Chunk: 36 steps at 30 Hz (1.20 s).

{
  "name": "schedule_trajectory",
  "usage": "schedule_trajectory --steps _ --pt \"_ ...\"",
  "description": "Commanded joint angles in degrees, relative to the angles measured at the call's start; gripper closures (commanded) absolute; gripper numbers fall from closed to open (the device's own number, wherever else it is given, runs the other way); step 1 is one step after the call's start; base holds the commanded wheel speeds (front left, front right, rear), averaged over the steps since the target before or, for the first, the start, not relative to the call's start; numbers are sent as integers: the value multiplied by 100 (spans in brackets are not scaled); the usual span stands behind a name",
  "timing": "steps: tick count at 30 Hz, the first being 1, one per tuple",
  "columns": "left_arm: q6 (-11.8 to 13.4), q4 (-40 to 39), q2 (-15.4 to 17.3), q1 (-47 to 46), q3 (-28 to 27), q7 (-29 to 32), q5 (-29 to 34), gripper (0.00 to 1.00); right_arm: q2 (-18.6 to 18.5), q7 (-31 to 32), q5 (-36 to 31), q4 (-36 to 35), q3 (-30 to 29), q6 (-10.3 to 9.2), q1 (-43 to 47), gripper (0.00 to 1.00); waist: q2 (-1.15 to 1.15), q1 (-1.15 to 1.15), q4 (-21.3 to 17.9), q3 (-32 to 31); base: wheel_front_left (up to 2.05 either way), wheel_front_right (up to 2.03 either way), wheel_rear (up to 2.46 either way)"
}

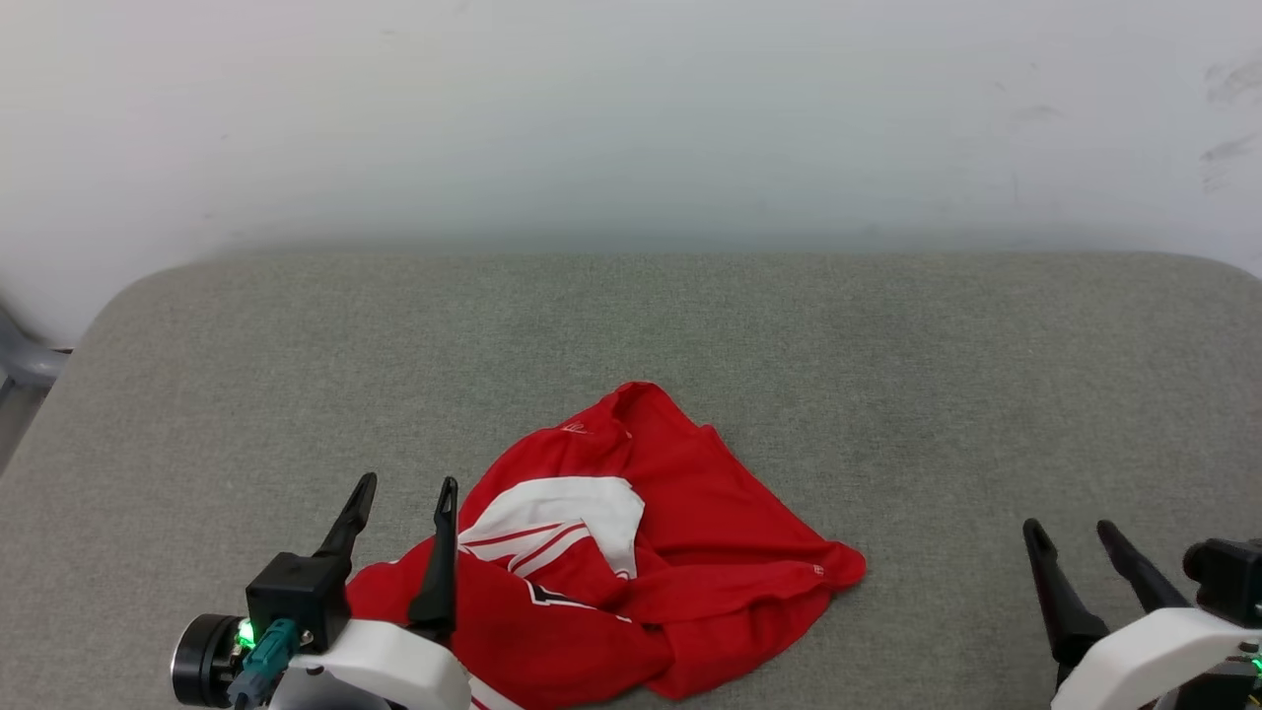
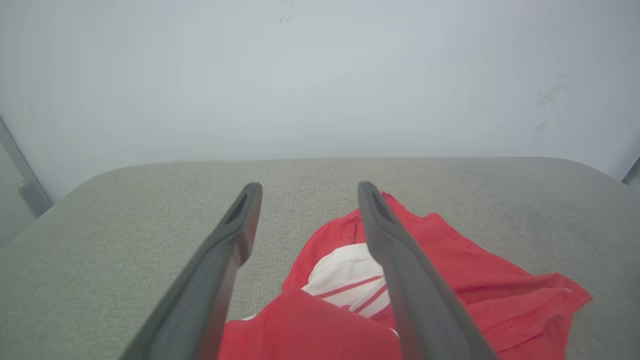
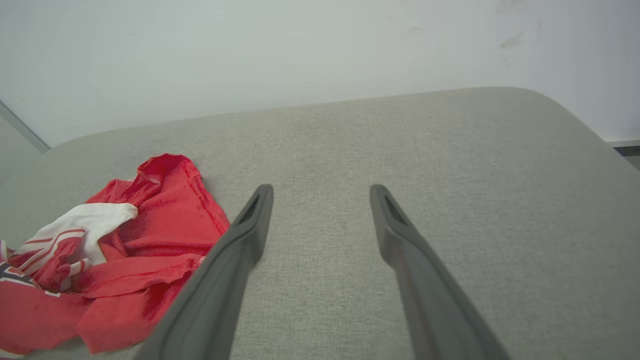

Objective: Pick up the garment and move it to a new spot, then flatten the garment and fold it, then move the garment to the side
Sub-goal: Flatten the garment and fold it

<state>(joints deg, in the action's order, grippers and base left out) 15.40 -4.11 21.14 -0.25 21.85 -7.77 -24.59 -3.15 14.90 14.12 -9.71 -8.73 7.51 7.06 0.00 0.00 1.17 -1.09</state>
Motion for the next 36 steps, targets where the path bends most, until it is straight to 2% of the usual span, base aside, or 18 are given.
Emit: schedule_trajectory --steps 1,7,14,16,17,19,24,29,31,32,33,34,36 --pt "-10 -69 -12 -106 32 -36 55 0 -99 161 88 107 91 -4 -116 0 0 0 34 38 0 0 0" --pt "-4 -245 -106 -344 138 -58 155 0 -560 935 594 648 883 -4 -850 0 0 0 196 381 0 0 0" --pt "-110 -156 -254 -677 243 -217 174 0 -1032 1627 1140 1333 2273 -4 -2099 0 0 0 539 866 0 0 0" --pt "-134 -118 -284 -738 264 -240 165 0 -1055 1682 1242 1424 2460 -4 -2274 0 0 0 606 934 0 0 0" --pt "-178 -58 -330 -862 297 -287 166 0 -1153 1754 1330 1609 2830 -4 -2624 0 0 0 748 1079 0 0 0" --pt "-221 -14 -378 -940 319 -340 175 0 -1197 1820 1410 1809 3198 -4 -2944 0 0 0 873 1212 0 0 0" --pt "-256 117 -507 -1104 383 -446 184 0 -1322 1982 1603 2517 3921 -4 -3573 0 0 0 1117 1457 0 0 0" --pt "-297 244 -578 -1180 394 -510 142 0 -1411 2205 1804 3168 4378 -4 -3843 0 0 0 1236 1556 0 0 0" --pt "-314 327 -603 -1191 399 -548 130 0 -1471 2598 1997 3673 4705 -4 -3841 0 0 0 1256 1569 0 0 0" --pt "-314 327 -603 -1191 399 -548 130 0 -1471 2598 1997 3673 4705 -4 -3841 0 0 0 1256 1569 0 0 0" --pt "-317 352 -602 -1185 404 -551 128 0 -1498 2747 2052 3828 4806 -4 -3830 24 0 0 1256 1557 0 0 0" --pt "-313 358 -605 -1180 398 -563 132 0 -1487 2830 2164 3936 4849 -4 -3803 100 0 0 1250 1546 0 0 0" --pt "-307 412 -598 -1150 397 -572 116 0 -1495 2936 2248 4065 4907 -4 -3847 100 0 0 1219 1496 0 0 0"
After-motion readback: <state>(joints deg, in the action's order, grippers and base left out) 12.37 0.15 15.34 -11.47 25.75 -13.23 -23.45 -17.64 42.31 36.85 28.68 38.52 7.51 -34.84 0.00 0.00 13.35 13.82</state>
